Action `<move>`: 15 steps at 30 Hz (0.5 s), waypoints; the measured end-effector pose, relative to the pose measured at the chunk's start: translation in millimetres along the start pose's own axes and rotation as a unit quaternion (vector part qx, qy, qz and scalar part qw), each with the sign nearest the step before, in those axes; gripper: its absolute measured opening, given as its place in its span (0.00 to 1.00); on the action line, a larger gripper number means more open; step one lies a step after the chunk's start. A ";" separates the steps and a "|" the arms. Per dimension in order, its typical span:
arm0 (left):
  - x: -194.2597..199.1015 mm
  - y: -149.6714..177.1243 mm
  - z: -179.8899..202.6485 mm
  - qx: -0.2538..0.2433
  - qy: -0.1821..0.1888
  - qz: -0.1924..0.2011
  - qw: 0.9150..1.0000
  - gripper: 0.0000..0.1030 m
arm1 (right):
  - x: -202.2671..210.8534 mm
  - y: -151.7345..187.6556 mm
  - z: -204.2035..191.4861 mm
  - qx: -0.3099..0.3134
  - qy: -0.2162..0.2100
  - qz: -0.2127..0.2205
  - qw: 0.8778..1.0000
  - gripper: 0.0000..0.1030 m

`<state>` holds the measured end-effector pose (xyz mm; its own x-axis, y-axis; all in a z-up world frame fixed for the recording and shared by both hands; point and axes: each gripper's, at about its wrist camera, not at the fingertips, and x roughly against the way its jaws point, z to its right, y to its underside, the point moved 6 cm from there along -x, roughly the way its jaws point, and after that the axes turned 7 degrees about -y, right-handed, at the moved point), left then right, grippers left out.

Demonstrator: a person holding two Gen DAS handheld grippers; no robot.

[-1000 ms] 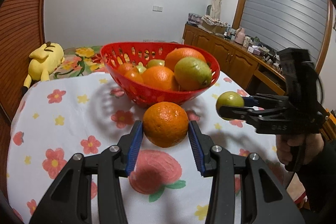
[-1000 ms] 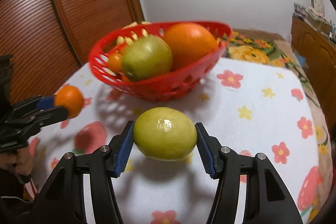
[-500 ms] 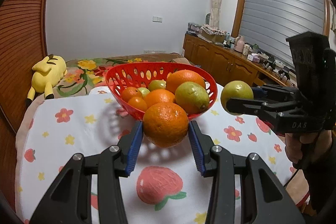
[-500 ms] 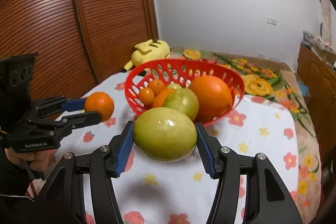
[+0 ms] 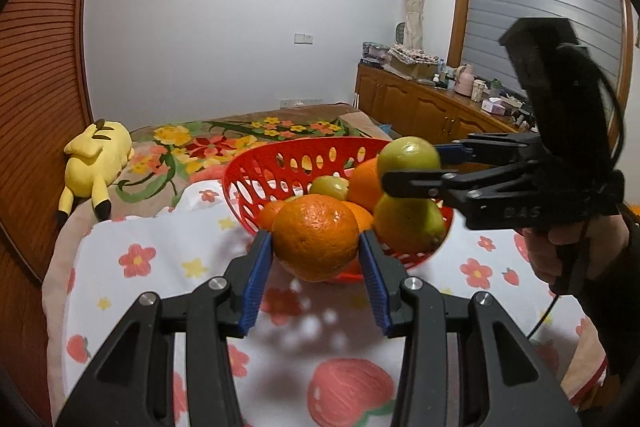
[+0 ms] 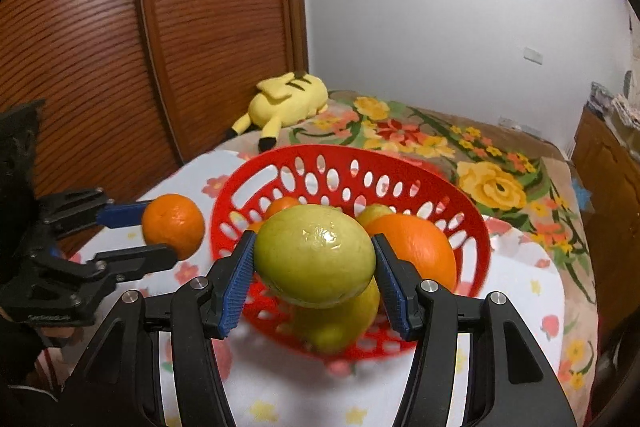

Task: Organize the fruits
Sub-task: 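Carry the tangerine and lime over the red basket with both tools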

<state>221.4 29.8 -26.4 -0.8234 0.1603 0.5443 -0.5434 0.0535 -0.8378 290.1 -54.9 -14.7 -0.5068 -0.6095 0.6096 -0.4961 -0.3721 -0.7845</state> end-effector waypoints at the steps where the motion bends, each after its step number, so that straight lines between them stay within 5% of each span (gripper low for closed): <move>1: -1.9 -0.9 -0.8 -0.001 -0.001 0.000 1.000 0.41 | -8.4 -3.2 2.9 0.003 0.002 -0.006 1.000 0.57; 15: -40.0 -15.6 -18.2 -0.005 -0.003 -0.016 1.000 0.41 | -63.4 -14.6 14.8 0.023 -0.002 -0.059 0.998 0.57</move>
<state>265.8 40.5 -35.9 -0.8069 0.1534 0.5704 -0.5673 0.0673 -0.8207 339.9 -21.2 -43.6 -0.4449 -0.5621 0.6972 -0.5189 -0.4726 -0.7123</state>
